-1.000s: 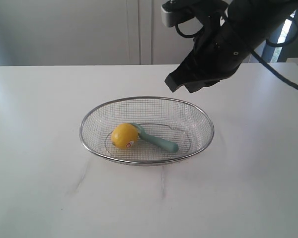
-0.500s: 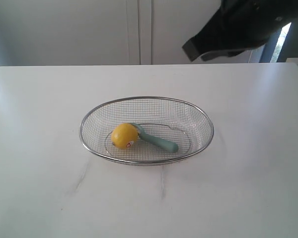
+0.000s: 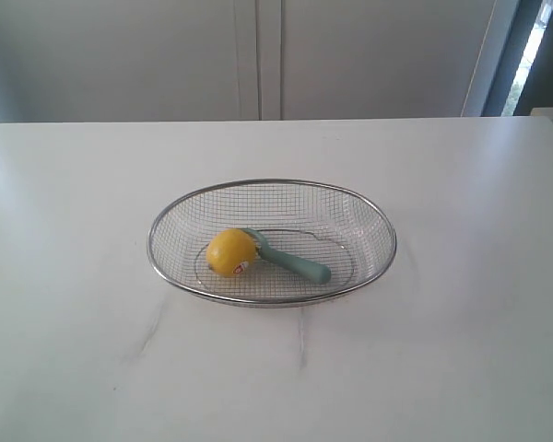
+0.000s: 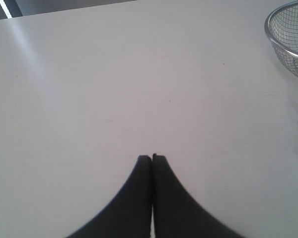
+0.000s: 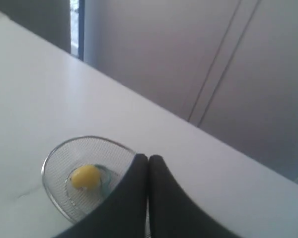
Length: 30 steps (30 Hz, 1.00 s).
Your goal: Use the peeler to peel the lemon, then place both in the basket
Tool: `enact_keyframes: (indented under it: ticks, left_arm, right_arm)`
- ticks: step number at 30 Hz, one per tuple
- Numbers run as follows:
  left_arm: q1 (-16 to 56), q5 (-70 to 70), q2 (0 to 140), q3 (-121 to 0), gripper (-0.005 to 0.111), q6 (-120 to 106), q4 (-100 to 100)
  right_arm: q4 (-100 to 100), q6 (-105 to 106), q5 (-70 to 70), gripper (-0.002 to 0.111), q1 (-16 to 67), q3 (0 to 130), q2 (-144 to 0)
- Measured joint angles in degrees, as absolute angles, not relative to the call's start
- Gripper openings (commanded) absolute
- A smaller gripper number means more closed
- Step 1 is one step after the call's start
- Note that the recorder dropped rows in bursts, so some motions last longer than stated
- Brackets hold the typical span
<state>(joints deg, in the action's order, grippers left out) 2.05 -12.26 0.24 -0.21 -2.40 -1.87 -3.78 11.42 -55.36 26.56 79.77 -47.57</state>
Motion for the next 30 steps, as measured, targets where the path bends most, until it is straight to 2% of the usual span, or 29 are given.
enact_keyframes:
  ticks: [15,24,30]
  left_arm:
    - [2.05,-12.26,0.24,-0.21,0.0,-2.4,-1.87]
    - [2.05,-12.26,0.24,-0.21,0.0,-2.4,-1.97]
    - [2.05,-12.3,0.24,-0.21,0.0,-2.4,-1.97]
  right_arm:
    - [-3.56,11.42,-55.36,0.0,-5.44,79.88,-25.32]
    - [-3.56,11.42,-55.51,0.0,-7.0,79.97,-16.72]
    - [-3.56,11.42,-57.76,0.0,-7.0,79.97,-15.93]
